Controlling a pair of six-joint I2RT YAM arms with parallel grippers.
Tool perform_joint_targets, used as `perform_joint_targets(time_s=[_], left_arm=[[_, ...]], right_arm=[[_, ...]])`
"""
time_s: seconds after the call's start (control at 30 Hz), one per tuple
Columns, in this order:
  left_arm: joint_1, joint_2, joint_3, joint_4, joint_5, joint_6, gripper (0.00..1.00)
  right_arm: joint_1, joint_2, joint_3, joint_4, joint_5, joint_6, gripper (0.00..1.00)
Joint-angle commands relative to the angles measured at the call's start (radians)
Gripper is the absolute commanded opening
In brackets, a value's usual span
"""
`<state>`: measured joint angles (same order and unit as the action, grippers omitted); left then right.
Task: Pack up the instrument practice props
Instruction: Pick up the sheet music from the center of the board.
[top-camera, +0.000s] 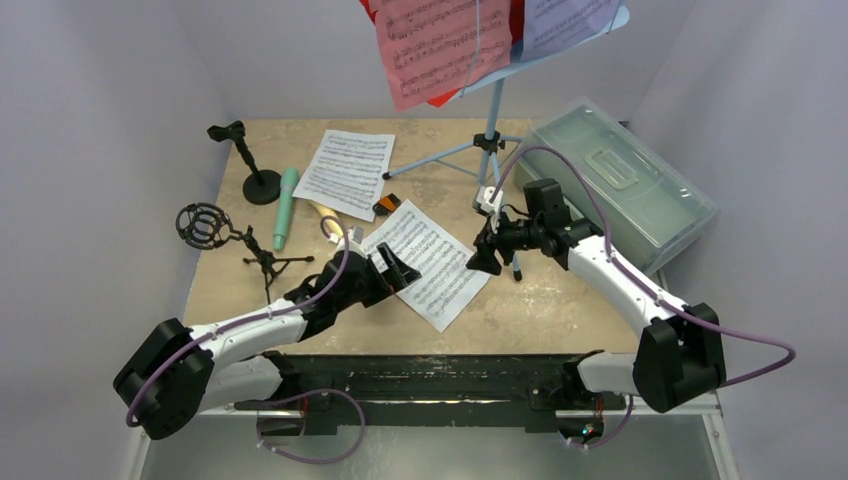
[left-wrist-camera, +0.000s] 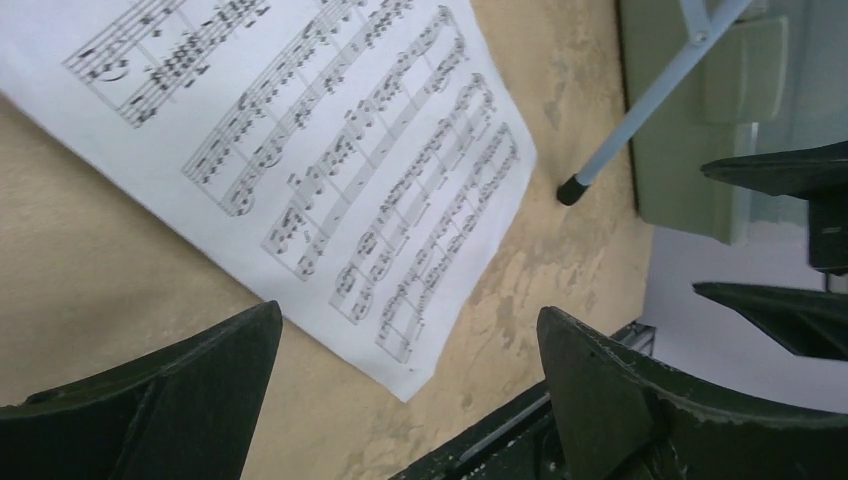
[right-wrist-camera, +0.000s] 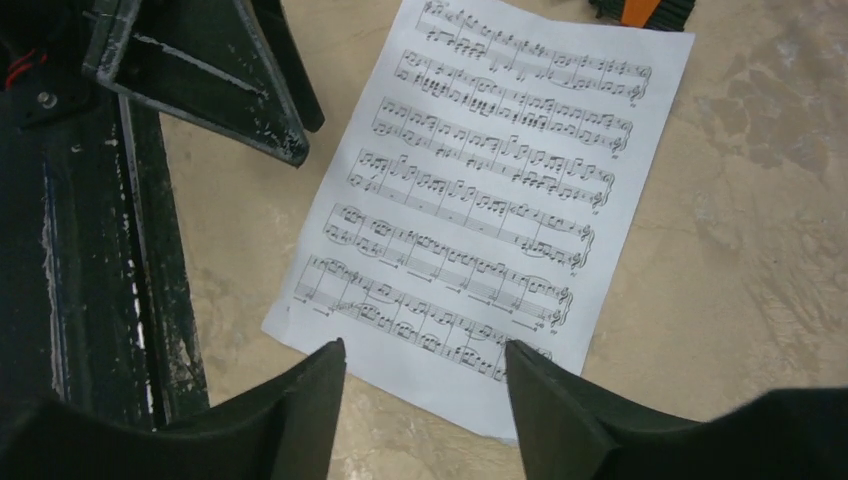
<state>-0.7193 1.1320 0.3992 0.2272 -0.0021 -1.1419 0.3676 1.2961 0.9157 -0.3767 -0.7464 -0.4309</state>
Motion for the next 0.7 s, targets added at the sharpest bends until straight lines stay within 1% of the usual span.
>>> perform_joint_targets(time_s=[0.0,0.1,0.2,0.3,0.47,0.6,0.67], left_arm=[[-0.023,-0.013,0.025,-0.146,-0.152,0.052,1.00],[-0.024,0.020,0.052,-0.267,-0.254,0.052,0.99],[-0.027,0.066,0.058,-0.273,-0.282,0.042,0.98],[-0.028,0.094,0.024,-0.168,-0.318,0.050,0.98],[-0.028,0.129,-0.058,0.063,-0.323,0.068,0.98],[-0.026,0.151,-0.123,0.182,-0.356,0.029,0.88],[-0.024,0.161,-0.161,0.258,-0.359,0.017,0.75]], right_arm=[[0.005,-0.018,-0.010,-0.079,-0.074,-0.190,0.69],[0.016,-0.050,-0.048,-0.075,-0.099,-0.259,0.80],[0.017,-0.068,-0.063,-0.070,-0.113,-0.282,0.83],[0.017,-0.064,-0.061,-0.078,-0.113,-0.292,0.83],[0.017,-0.077,-0.064,-0.086,-0.120,-0.305,0.83],[0.017,-0.093,-0.069,-0.090,-0.119,-0.318,0.83],[0.016,-0.098,-0.069,-0.093,-0.120,-0.322,0.83]])
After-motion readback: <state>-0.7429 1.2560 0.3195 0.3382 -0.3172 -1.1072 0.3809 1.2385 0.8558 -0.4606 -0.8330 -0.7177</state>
